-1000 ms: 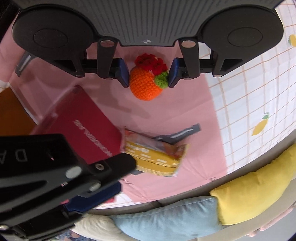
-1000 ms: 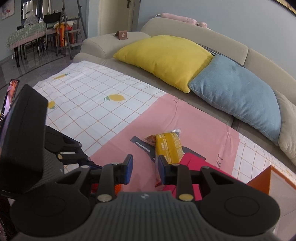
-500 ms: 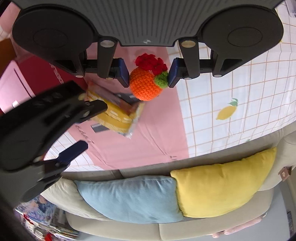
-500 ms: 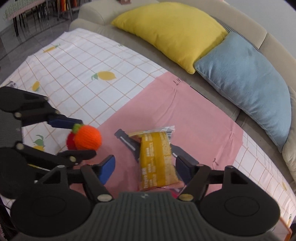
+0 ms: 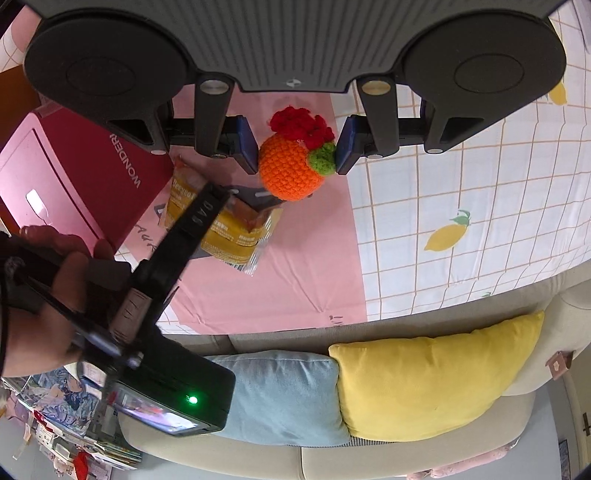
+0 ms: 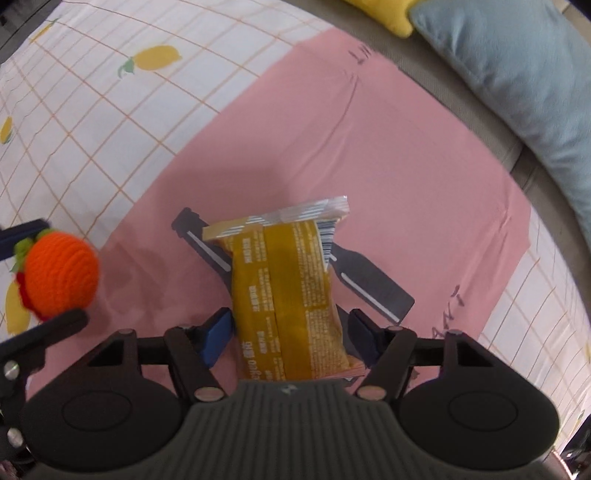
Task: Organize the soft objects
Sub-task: 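Carry the fruit and snack packet into the orange box and open both grippers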
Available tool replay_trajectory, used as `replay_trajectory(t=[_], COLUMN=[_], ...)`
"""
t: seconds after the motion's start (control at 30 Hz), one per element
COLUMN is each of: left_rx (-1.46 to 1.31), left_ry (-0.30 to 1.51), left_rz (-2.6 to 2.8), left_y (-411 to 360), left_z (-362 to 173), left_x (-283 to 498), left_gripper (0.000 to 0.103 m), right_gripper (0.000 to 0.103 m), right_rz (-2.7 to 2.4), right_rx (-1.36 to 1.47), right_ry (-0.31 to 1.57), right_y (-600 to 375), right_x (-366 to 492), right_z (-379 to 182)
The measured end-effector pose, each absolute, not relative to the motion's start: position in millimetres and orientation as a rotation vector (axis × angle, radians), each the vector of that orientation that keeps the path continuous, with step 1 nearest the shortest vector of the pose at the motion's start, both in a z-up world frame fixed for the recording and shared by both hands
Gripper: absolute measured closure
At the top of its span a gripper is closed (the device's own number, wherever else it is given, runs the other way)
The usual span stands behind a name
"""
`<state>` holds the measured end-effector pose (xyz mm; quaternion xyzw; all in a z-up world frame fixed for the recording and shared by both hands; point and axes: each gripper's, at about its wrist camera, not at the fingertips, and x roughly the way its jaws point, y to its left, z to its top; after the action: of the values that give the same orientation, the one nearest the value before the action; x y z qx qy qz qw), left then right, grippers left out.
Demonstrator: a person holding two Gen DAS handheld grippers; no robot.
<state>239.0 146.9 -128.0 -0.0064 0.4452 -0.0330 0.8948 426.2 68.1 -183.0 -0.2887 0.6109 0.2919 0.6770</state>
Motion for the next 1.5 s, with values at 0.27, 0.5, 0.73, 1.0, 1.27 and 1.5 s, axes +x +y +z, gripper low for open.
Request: replay_trajectory(t=[0.27, 0.5, 0.73, 1.0, 1.27, 1.5], left_rx=[-0.025, -0.078, -0.168, -0.151, -0.111, -0.015], left_ry=[0.904, 0.846, 0.784, 0.777, 0.764, 0.715], left_rz=[-0.045, 0.03, 0.071, 0.022, -0.101, -0.266], left_y=[149.7, 157.0, 156.1, 125.1, 76.1, 14.5], left_z=[-117.3, -90.6, -61.7, -49.2, -35.0, -13.3], left_x=[229.7, 195.4, 154.1, 115.7, 99.5, 109.9], left_gripper=[0.052, 0.052, 0.052, 0.052, 0.052, 0.052], right_gripper=[0.066, 0.068, 0.068, 0.068, 0.068, 0.068], right_rz=[0.661, 0.736, 0.806, 0.736, 0.624, 0.464], right_rx=[-0.651, -0.464, -0.15, 0.006, 0.116, 0.177], right_ry=[1.303, 1.203, 1.129, 1.038, 1.018, 0.97], right_y=[72.5, 63.6, 24.4, -40.7, -124.6, -210.9], right_x=[414.3, 385.0, 327.3, 256.5, 207.8, 189.2], right_z=[-173.0, -122.4, -69.5, -44.3, -47.9, -44.4])
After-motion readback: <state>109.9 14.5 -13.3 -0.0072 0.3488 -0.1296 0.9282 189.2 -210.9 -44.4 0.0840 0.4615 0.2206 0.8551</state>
